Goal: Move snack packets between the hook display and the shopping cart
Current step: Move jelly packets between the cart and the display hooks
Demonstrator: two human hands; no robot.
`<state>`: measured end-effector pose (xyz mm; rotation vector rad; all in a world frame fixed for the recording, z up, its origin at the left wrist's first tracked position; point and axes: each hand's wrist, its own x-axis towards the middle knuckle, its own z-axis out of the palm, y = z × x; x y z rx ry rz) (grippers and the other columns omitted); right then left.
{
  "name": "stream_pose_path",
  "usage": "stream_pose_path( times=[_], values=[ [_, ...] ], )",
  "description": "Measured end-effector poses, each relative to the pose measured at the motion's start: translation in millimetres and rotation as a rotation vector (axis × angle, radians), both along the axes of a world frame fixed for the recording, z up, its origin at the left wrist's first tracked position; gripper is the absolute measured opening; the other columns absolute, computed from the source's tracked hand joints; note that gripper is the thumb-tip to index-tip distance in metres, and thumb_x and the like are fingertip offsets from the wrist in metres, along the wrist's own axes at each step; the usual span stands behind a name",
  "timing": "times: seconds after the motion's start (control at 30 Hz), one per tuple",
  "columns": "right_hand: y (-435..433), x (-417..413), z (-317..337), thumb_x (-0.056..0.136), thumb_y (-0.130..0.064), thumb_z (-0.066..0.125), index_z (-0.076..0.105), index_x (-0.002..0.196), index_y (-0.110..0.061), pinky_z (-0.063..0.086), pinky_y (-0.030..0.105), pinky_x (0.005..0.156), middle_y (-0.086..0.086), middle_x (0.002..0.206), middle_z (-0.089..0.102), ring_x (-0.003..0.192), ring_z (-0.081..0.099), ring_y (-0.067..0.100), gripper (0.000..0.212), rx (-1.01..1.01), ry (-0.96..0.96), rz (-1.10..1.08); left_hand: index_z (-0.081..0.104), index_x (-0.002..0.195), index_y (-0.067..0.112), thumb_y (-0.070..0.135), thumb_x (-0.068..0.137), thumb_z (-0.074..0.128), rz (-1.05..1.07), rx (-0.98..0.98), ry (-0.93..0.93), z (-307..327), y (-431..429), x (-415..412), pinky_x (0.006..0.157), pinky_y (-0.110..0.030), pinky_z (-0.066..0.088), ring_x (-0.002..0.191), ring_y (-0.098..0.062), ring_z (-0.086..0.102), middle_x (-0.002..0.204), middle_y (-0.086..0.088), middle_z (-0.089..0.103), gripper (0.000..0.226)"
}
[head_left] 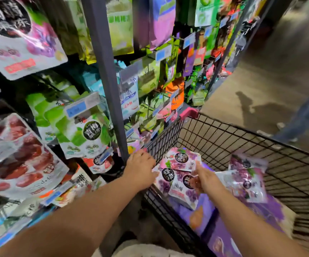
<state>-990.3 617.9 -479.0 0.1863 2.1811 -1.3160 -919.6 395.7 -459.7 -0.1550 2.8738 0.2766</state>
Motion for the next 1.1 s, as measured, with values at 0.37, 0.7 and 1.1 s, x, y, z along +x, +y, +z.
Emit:
stream_pose_path(
  times=[0.37,0.7,1.1],
  values=[
    [58,14,-77,0.102,-0.031,0.046,0.052,0.073,-0.019,0.05,0.032,0.068,0.007,0.077,0.06,0.068,0.057,0.022,0.032,0.192,-0.227,-0.086,0.041,0.139,0.038,0.051,0.101,0.014,-0.44,-0.149,-0.619,14,29,-8,0.102,-0.035,0.038,0.131,-0.023,0.043,0.145,0.005,0.045,0.048],
    [38,35,-135,0.099,-0.013,0.052,0.052,0.065,-0.006,0.043,0.023,0.045,0.01,0.059,0.057,0.046,0.047,0.013,0.035,0.107,-0.519,-0.364,0.059,0.111,0.04,0.069,0.092,0.022,-0.16,0.067,-0.46,-9,37,24,0.089,-0.034,0.046,0.108,-0.018,0.058,0.109,0.008,0.066,0.052],
    [43,42,-140,0.098,-0.006,0.052,0.05,0.074,-0.009,0.043,0.036,0.062,0.013,0.065,0.057,0.058,0.052,0.023,0.025,-0.114,-0.439,-0.57,0.056,0.089,0.041,0.076,0.086,0.019,-0.122,0.069,-0.39,-17,35,30,0.081,-0.034,0.05,0.093,-0.016,0.06,0.092,0.01,0.066,0.051]
  ],
)
